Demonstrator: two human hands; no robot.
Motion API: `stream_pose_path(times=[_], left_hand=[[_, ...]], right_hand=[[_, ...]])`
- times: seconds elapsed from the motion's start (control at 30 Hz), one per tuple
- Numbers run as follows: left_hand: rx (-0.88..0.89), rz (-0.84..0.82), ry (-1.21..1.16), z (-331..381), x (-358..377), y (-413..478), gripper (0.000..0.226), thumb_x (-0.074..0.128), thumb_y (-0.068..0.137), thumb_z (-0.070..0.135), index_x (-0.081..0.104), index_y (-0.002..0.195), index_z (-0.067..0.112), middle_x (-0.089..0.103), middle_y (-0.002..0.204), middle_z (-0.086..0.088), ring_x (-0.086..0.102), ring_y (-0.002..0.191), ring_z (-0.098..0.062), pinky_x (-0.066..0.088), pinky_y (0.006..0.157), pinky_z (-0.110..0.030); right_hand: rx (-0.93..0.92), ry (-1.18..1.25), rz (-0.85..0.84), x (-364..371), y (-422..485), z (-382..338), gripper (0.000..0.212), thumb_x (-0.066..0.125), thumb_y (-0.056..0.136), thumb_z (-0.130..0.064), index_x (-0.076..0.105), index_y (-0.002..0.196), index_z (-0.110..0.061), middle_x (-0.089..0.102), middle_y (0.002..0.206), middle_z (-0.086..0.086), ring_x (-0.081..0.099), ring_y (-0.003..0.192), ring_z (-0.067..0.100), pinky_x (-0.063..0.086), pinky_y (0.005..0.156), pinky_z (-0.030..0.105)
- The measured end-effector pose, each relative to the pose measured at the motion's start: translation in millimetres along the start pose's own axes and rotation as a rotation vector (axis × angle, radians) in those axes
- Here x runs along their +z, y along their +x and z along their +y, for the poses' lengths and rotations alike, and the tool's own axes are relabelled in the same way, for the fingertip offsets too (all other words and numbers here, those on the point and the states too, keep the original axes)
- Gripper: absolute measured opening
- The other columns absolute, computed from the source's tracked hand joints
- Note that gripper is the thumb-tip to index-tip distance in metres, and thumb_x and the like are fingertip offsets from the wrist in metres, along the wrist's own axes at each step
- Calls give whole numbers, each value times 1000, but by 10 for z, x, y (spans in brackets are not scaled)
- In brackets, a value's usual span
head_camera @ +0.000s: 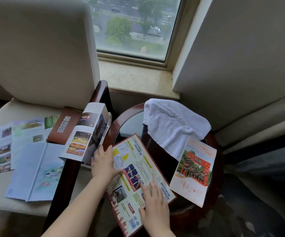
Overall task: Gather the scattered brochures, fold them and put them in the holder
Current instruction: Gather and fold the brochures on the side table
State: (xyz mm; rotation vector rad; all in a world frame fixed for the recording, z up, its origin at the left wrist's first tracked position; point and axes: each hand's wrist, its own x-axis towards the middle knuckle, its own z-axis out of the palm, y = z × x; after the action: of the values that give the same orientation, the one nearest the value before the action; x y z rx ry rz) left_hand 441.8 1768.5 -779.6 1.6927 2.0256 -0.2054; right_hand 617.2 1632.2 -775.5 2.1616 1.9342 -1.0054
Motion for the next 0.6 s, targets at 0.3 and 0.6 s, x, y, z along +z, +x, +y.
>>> stream_pose_path(times=[0.3, 0.6], left_hand=[[12, 223, -123, 80, -374, -309, 29, 56, 86, 23, 58, 116, 22, 58, 108, -1, 59, 99, -23, 49, 68, -35], [225, 234, -334, 394, -287, -1049, 34, 54, 82, 22, 56, 112, 37, 63, 108, 19, 61, 101, -4, 52, 67, -23]], right_hand=[[-28, 11, 19, -65, 121, 21, 81, 58, 84, -8, 20, 149, -37, 6, 163, -9, 0, 151, 11, 1, 121, 33], [6, 448, 218, -510, 517, -103, 32, 45, 97, -21, 62, 122, -30, 52, 141, -12, 44, 134, 8, 37, 111, 29]])
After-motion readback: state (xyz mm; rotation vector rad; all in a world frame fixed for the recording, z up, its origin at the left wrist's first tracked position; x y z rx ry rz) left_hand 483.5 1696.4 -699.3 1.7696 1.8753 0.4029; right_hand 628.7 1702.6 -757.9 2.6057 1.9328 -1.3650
